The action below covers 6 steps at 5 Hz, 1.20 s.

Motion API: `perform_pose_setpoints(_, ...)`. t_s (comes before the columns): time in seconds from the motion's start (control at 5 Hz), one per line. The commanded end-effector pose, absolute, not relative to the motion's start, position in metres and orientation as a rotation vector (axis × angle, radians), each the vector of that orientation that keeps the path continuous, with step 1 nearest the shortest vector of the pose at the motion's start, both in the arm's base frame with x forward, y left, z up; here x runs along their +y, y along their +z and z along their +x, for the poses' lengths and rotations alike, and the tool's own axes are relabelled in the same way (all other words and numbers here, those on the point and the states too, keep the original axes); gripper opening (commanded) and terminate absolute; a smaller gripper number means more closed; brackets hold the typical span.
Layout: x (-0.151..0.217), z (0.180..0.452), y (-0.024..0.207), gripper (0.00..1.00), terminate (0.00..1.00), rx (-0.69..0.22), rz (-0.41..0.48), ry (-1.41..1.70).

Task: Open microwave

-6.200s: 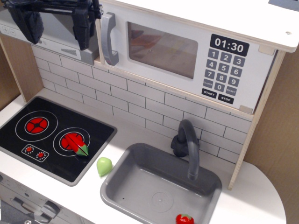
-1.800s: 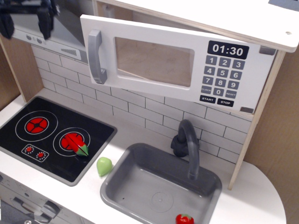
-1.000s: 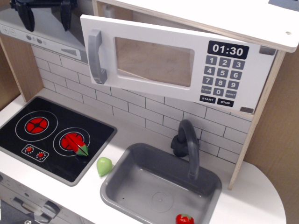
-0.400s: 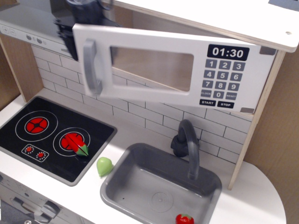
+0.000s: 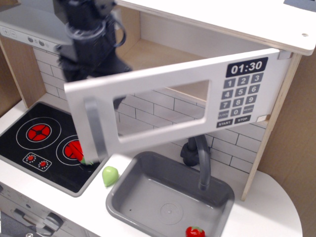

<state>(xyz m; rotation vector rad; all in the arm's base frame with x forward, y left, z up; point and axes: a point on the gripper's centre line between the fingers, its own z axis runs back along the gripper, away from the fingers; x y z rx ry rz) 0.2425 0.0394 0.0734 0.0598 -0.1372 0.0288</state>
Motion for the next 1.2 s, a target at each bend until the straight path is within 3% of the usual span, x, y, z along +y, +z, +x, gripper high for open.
perform_pose_setpoints(0.0,0.016,0.222,0.09,1.0,0.0,-0.128,0.072,0.012)
perform_pose_setpoints(0.2,0.018,0.224,0.092,1.0,0.0,-0.13,0.078,0.031)
perform_pose_setpoints(0.4,0.045,0.238,0.099,1.0,0.0,-0.171,0.066,0.104)
perform_pose_setpoints(0.6,0.067,0.266,0.114,1.0,0.0,-0.209,0.108,0.241)
perform_pose_setpoints(0.8,0.065,0.287,0.14,1.0,0.0,-0.203,0.092,0.31)
perform_pose_setpoints(1.0,0.055,0.289,0.163,1.0,0.0,-0.199,0.065,0.304)
